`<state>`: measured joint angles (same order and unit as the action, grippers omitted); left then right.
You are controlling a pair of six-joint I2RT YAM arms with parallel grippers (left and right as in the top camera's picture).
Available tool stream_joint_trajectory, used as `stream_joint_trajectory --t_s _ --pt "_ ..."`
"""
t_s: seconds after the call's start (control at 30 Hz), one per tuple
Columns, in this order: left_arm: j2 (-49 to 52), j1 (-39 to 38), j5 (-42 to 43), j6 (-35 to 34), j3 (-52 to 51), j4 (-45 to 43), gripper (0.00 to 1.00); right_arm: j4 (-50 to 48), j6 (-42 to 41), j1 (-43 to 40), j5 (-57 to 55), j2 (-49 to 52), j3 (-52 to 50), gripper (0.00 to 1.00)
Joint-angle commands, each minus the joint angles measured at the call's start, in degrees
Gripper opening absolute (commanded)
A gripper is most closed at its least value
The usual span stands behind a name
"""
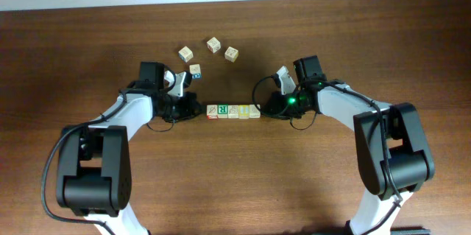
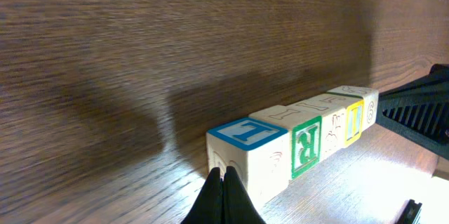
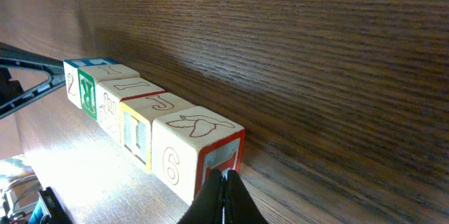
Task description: Rotate 5 blocks
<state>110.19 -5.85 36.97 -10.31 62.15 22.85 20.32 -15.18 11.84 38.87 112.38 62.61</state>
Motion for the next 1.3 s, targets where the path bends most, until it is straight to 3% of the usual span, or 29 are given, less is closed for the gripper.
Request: stream_joint_trajectory --t_s 0.0,1.27 --pt "-0.3 -1.9 -0.4 0.9 0.8 -0.3 0.0 0.0 0.3 0.5 1.2 0.5 -0.5 0.04" --pt "-0.3 -2.4 -1.2 0.5 0.8 -0.3 0.0 -1.8 4.4 0.7 10.4 -3.0 -0.4 0.04"
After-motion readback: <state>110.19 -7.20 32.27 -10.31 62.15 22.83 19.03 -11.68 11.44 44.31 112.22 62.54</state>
